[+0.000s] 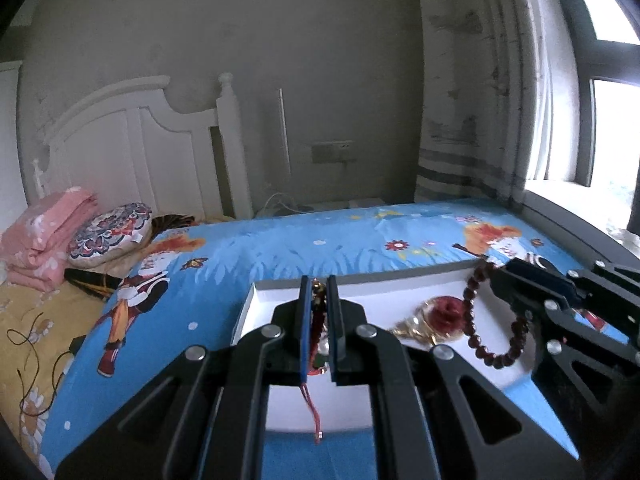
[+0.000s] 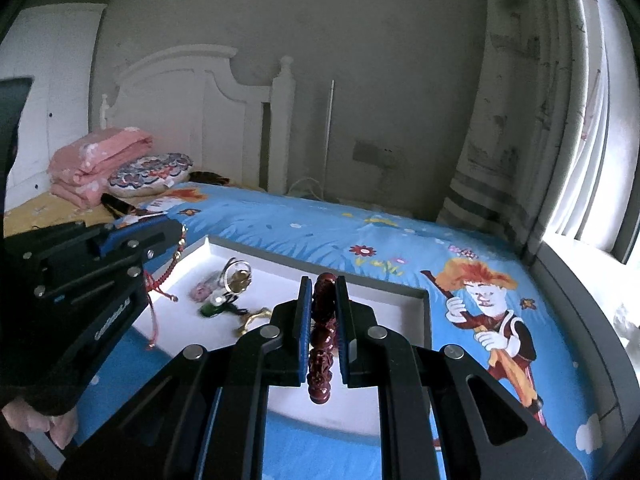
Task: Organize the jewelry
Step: 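Carry both bracelets into the tray and open both tools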
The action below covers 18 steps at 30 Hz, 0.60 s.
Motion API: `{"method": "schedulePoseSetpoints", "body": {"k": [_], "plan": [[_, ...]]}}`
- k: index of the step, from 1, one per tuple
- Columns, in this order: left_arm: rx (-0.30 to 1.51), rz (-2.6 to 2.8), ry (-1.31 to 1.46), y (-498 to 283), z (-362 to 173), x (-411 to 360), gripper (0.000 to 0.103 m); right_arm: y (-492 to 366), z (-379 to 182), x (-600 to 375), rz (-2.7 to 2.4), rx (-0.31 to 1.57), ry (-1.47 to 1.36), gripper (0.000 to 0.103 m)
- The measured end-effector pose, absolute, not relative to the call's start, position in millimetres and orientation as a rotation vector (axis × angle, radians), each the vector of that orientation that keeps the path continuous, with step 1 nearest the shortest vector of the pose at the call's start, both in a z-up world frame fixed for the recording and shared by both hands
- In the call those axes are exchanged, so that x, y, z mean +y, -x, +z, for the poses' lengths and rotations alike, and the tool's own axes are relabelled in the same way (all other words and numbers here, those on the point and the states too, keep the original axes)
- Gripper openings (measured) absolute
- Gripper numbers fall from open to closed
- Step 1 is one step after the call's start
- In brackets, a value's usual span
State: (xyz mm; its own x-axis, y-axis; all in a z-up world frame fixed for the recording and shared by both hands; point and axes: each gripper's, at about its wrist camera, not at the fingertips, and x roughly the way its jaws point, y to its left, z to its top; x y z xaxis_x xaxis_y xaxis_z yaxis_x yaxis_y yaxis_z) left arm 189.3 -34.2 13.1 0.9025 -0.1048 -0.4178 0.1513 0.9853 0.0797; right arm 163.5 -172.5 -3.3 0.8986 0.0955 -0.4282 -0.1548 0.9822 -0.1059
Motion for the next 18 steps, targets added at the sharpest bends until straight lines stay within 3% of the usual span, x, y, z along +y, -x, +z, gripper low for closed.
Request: {"method": "schedulePoseSetpoints", "body": {"k": [15,17,18], "plan": [[0.486,-0.058,-0.119,-250,1,-44,0.008,-223,-19,-178,0.065,0.542,0.126,0.013],[0.478,-0.048,-0.108,-248,-2,-42,0.012,-227,-20,-183,0.041,0.553,0.100,0.018],[0.481,-0.046,-0.100,-247,-4,-40,0.022,-227,-20,-185,0.033,0.554,0.087,0.027]]}}
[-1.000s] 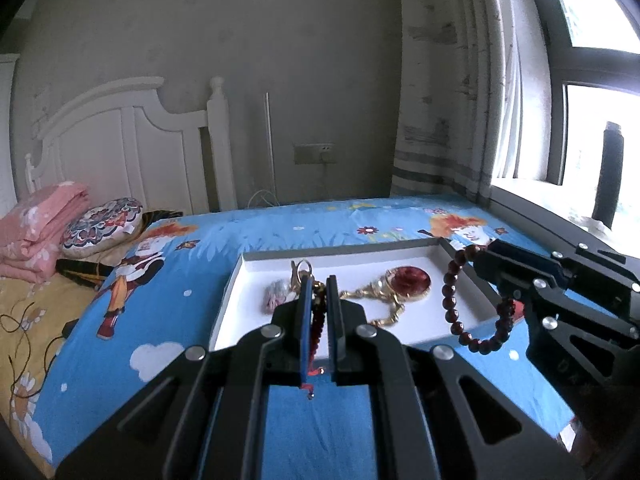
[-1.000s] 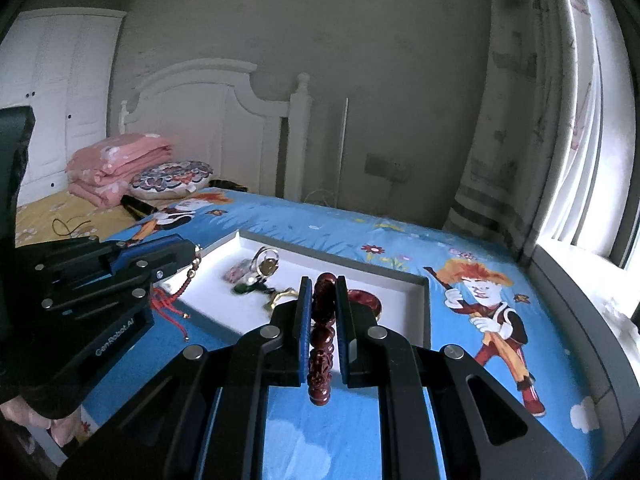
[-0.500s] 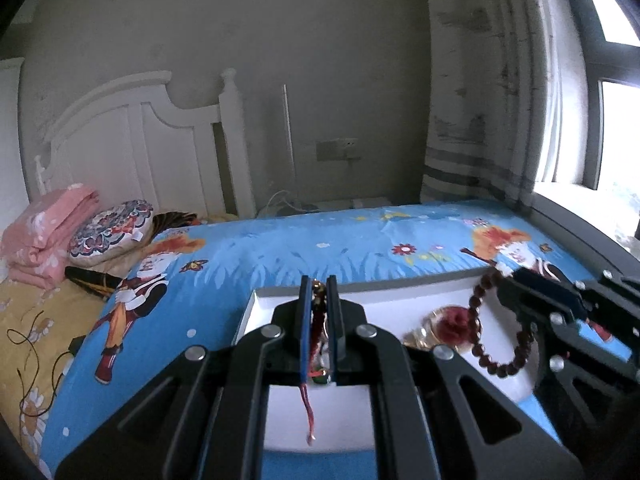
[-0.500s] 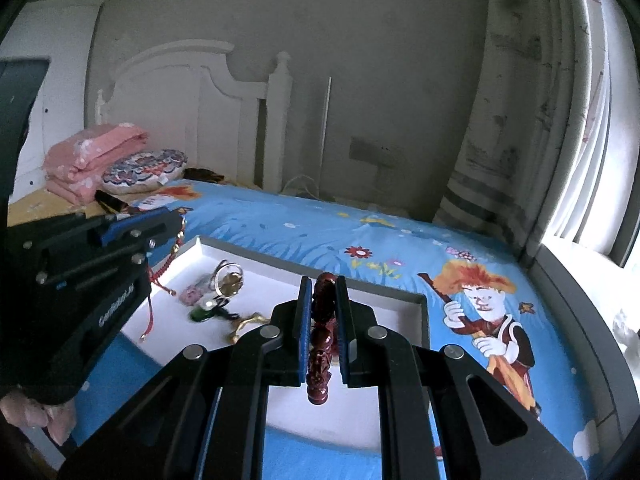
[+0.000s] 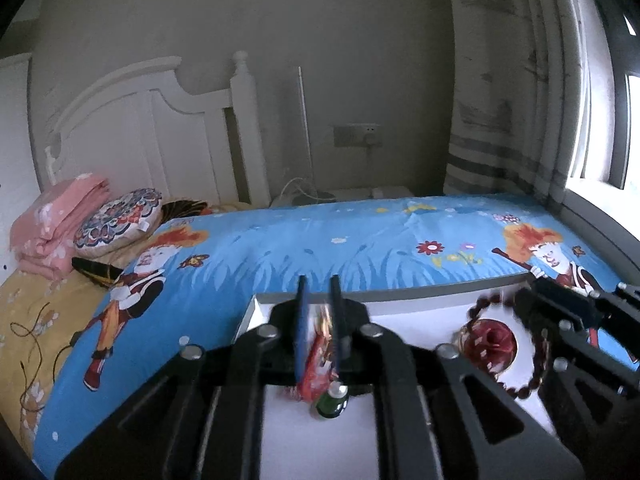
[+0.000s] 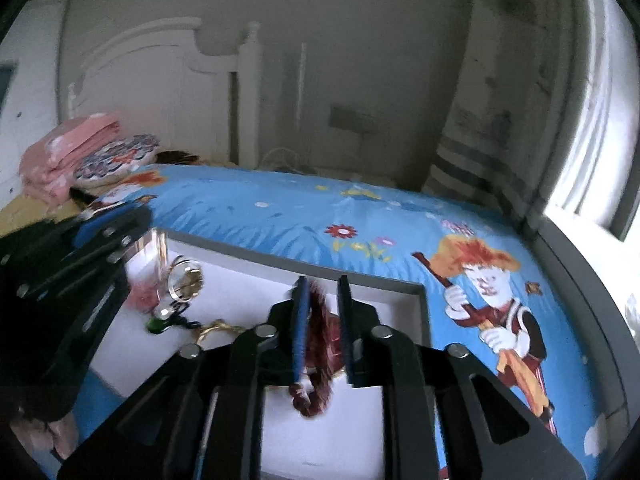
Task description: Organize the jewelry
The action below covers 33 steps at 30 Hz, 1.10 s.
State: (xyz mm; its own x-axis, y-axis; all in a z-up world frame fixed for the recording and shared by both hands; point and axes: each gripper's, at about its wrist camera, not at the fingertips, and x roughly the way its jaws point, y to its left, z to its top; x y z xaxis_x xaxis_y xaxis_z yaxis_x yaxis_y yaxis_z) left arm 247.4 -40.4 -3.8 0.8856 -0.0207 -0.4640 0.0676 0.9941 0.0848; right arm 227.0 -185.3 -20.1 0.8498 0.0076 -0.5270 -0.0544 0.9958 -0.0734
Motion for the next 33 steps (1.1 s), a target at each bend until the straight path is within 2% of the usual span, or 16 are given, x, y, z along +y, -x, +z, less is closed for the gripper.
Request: {"method": "schedulePoseSetpoints", "body": {"k": [1,3,4,6,7,9,12,19,22,33], "plan": [[0.483,-0.045,-0.087,-246,-5,-38,0.029,-227,-20,-189,0.033,0.551,0.064,0.035],[0.469,-0.033,-0.055,-241,-5,-33,0.054,-225,-19,-193,0.023,0.543,0.048,0.040],[0.457,-0.030,-0.047,-238,-5,-32,0.059,-224,-18,-194,0.018,0.537,0.044,0.040],[0.432,-0.024,-0.041,-232,-3,-29,0.079,-221,-16,-198,0.013,0.534,0.025,0.046],[0.418,-0.027,-0.039,-228,-2,-28,0.084,-220,-15,-200,0.011,0.531,0.015,0.052],[0.388,-0.044,-0.037,-218,0,-28,0.097,-217,-13,-202,0.013,0.520,0.005,0.055],[0.361,-0.049,-0.068,-206,1,-29,0.098,-211,-11,-202,0.011,0.520,0.007,0.058],[0.408,-0.057,-0.044,-192,5,-21,0.098,-192,2,-203,-0.039,0.567,0.022,0.079],[0.457,-0.064,-0.032,-188,11,-17,0.098,-185,9,-205,-0.041,0.594,0.041,0.084],[0.508,-0.078,-0.066,-169,23,-25,0.098,-168,11,-210,-0.039,0.667,0.034,0.084]]}}
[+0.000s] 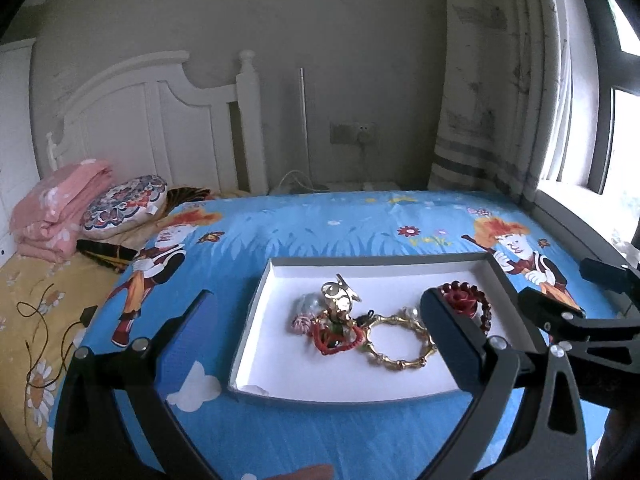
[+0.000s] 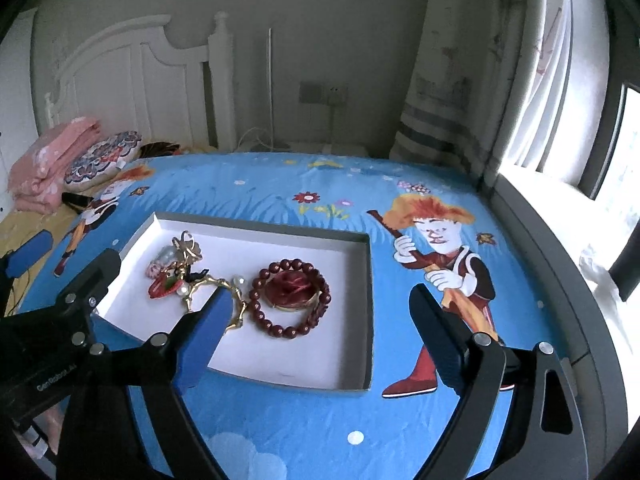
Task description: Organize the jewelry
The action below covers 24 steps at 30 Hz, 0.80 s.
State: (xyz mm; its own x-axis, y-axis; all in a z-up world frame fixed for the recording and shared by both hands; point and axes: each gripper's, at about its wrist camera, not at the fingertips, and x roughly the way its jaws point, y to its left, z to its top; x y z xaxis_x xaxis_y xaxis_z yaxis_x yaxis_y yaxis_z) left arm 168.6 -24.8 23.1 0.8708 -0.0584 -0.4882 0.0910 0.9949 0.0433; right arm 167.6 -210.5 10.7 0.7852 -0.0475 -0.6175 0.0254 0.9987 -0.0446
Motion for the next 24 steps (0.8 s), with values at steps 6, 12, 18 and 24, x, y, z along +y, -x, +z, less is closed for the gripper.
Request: {"method": "schedulePoseSetpoints", "body": {"k": [6,12,18,24], "plan": [[0.514,-0.085,-0.064,-168,26,-26,0.098,-165,14,-211,-0.063,0.667,0.049,0.084],[0.532,-0.093,-0.037,-166,31,-19,0.098,-161,16,-210,-0.068,0.674,0.057,0.084],[0.542,-0.095,-0.024,-165,33,-16,0.098,-160,16,-209,-0.068,0.679,0.061,0.084],[0.570,-0.095,-0.024,-165,29,-14,0.098,-162,13,-208,-0.067,0.693,0.062,0.084]]}}
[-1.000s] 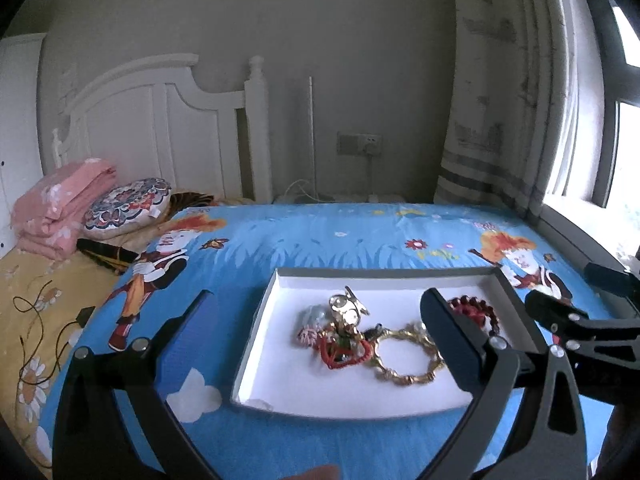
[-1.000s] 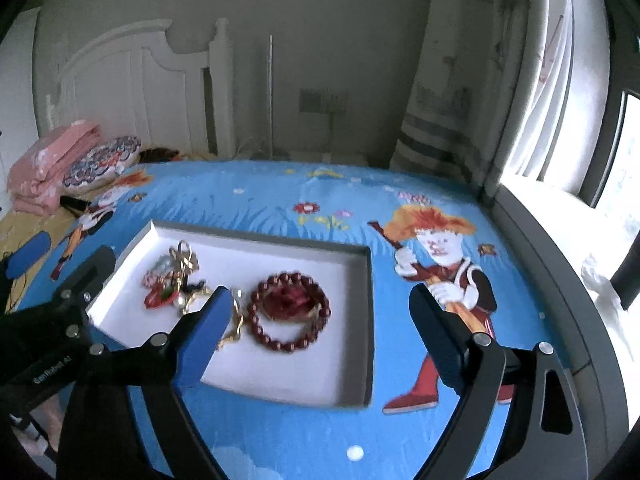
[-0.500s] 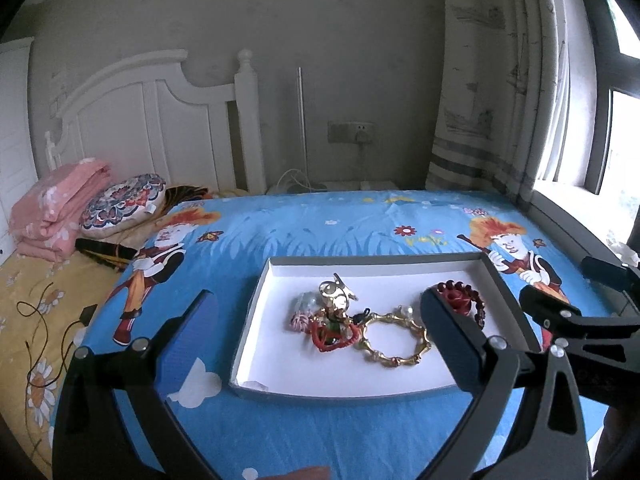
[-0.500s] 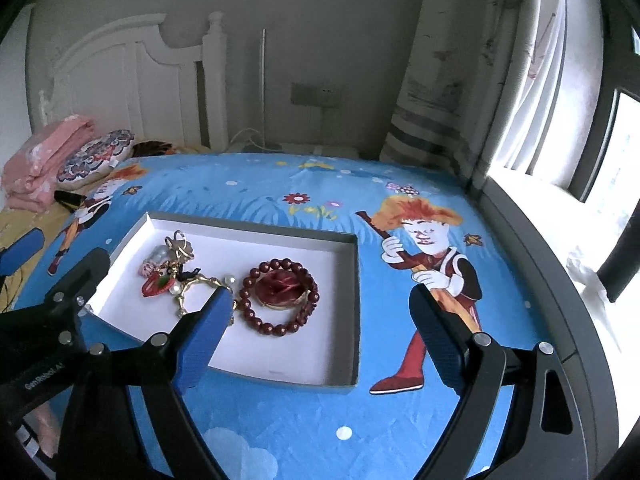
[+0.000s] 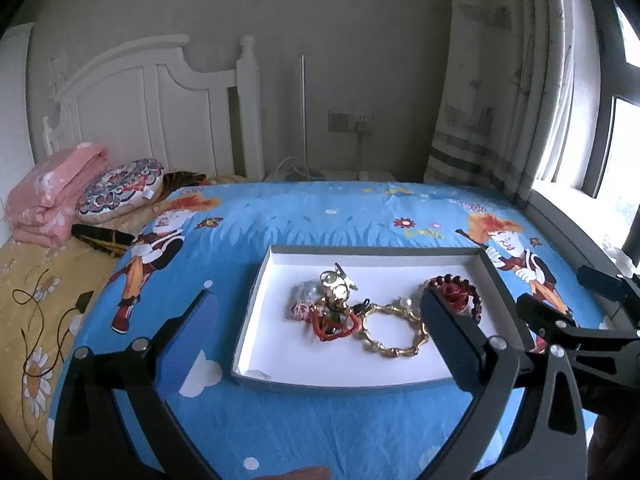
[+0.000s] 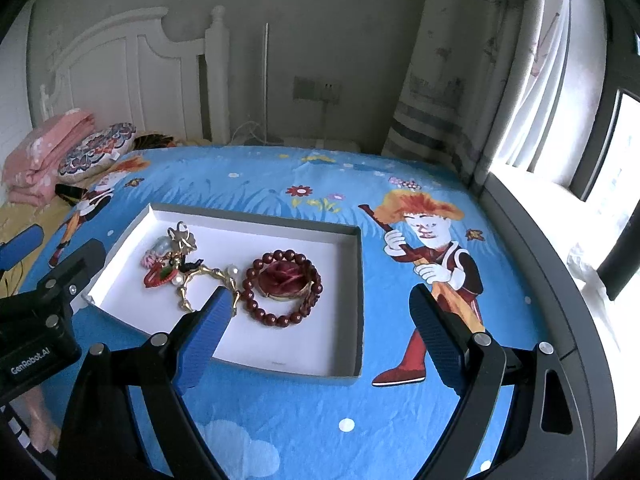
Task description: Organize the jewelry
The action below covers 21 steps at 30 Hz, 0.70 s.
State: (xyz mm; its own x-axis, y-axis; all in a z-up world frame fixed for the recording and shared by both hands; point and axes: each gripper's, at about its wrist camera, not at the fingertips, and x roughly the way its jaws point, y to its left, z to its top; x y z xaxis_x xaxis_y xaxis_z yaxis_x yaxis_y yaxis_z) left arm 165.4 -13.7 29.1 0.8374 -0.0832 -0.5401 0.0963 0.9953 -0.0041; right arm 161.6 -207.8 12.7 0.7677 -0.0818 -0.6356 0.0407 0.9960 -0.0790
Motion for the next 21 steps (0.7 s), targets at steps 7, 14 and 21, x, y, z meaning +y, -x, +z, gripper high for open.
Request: {"method": "schedulePoseSetpoints", "body": {"k": [7,14,21], "plan": [[0.578,-0.095,-0.030,-164.9,26.8,-14.5,0.098,-161.9,8.3,-206.4,-0.061,0.704,0.066,0.084],[0.579,-0.094,-0.027,-164.1,26.6,-14.8,0.098,-162.3,7.7,-207.7,-0.069,0.706,0.064,0.084],[0.580,-0.091,-0.030,-165.1,26.6,-14.9,0.098,-162.2,7.0,-207.0,-0.070,0.708,0.065,0.084]]}}
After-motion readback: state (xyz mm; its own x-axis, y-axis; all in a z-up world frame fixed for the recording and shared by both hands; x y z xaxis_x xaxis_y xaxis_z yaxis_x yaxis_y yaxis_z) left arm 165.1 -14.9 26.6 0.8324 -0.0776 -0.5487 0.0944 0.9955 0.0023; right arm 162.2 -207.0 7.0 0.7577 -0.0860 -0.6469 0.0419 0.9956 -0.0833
